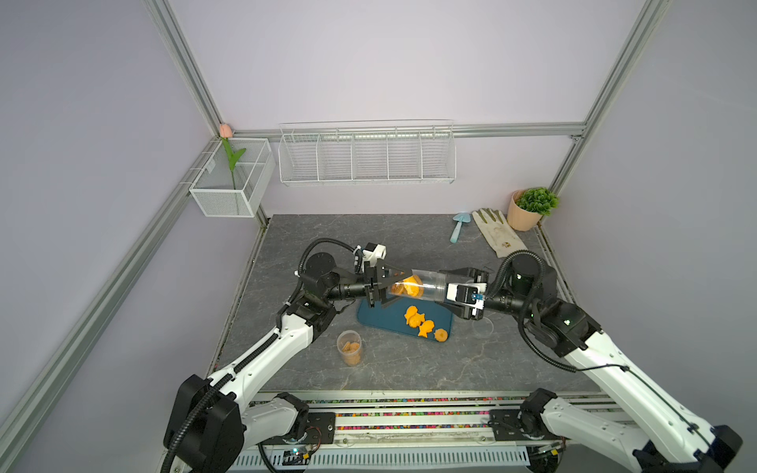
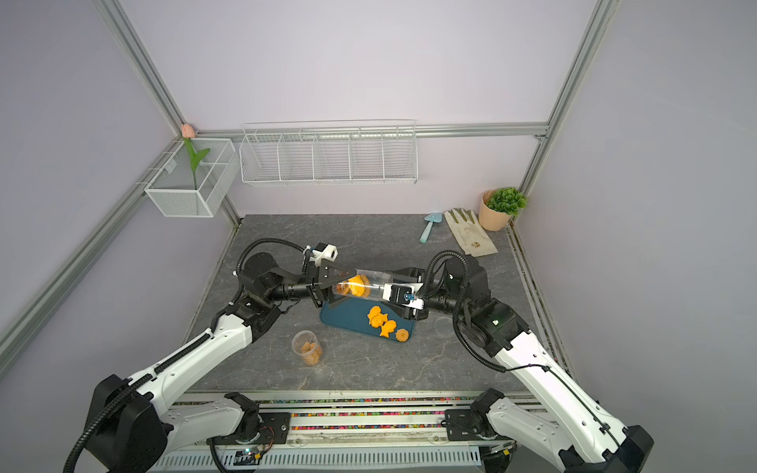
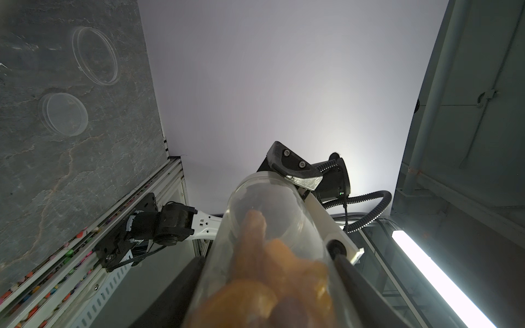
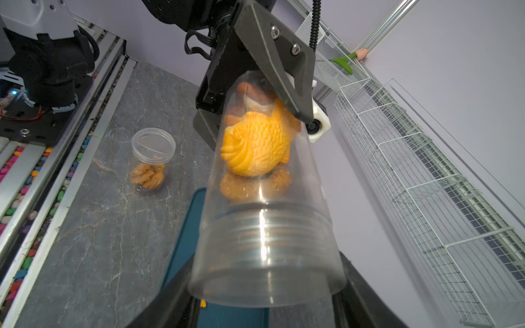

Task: Pour the cookies out of the jar
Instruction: Unscrew the lid from the jar.

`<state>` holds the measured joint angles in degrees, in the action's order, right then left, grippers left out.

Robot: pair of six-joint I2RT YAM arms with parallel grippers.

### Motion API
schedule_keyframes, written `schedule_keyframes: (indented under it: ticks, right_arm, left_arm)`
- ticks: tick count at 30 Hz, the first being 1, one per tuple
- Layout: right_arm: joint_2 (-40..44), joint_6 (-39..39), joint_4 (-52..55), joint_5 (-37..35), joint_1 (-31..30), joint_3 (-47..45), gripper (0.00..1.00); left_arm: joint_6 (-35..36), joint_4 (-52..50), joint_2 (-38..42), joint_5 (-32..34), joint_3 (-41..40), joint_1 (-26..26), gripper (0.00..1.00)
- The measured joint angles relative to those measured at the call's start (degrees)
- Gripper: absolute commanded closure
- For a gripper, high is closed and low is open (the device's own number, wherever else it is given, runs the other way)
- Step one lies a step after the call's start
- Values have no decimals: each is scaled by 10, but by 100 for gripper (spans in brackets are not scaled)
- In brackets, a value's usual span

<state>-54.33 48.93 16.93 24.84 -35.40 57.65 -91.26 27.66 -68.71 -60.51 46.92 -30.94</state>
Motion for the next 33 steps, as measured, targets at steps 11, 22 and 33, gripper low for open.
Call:
schedule_keyframes:
  ticks: [11, 22, 33]
  right_arm:
    - [10, 177, -25, -163, -71, -14, 71]
    - [10, 294, -50, -280, -128, -19, 72]
    - [29, 319, -72, -310, -139, -46, 73]
  left_arm:
    - [-7, 3, 0, 0, -9, 2, 31]
    - [-7, 3, 0, -7, -9, 6, 31]
    - [-8, 4, -10, -11, -9, 7, 31]
